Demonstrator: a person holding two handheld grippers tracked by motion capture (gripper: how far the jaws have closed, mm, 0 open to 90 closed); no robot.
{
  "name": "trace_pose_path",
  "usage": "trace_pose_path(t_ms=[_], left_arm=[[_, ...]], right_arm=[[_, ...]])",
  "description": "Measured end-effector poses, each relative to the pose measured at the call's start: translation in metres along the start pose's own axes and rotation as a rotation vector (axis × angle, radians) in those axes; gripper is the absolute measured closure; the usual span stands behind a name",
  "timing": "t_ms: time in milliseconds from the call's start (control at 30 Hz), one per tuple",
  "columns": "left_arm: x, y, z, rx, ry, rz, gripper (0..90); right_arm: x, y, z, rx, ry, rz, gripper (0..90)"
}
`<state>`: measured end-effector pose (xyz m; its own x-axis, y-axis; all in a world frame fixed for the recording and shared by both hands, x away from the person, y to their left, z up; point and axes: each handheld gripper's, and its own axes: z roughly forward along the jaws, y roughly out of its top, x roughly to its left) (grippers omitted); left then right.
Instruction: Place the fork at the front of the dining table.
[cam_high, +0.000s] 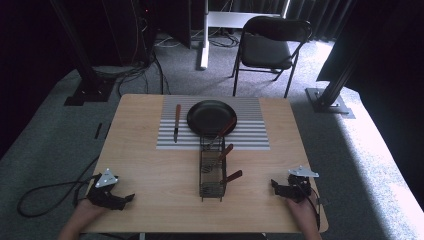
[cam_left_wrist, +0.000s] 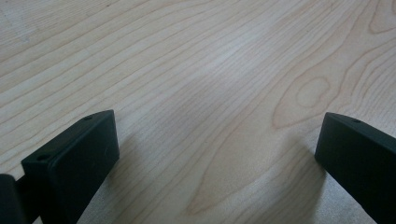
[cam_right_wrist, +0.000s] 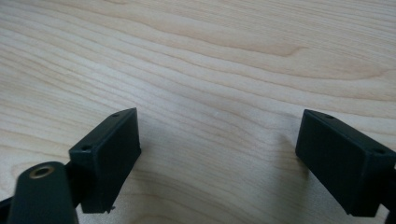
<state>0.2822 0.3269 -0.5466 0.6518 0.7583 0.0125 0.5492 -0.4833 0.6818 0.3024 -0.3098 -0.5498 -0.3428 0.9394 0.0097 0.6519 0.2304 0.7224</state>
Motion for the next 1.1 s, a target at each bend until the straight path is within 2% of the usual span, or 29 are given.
trace_pose_path(t_ms=[467,800,900,967,1100], left_arm=[[-0.001,0.000,0.000,0.002,0.006,-0.003,0.0],[-0.001,0.000,0.000,0.002,0.006,-0.003,0.0],[-0.001,0.000,0.000,0.002,0.006,-0.002,0.0],[-0.001,0.000,0.000,0.002,0.006,-0.003,0.0],[-0.001,0.000,0.000,0.001,0.006,-0.005,0.0]], right_arm=[[-0.002,0.002,-0.001,0.019,0.014,-0.012,12.5],[0.006,0.003,-0.004,0.053,0.003,-0.002,16.0],[0.012,0.004,-0.005,0.063,0.012,-0.017,17.0],[0.017,0.006,-0.006,0.075,0.051,-0.020,17.6],[0.031,0.012,-0.012,0.069,0.088,-0.043,19.0]])
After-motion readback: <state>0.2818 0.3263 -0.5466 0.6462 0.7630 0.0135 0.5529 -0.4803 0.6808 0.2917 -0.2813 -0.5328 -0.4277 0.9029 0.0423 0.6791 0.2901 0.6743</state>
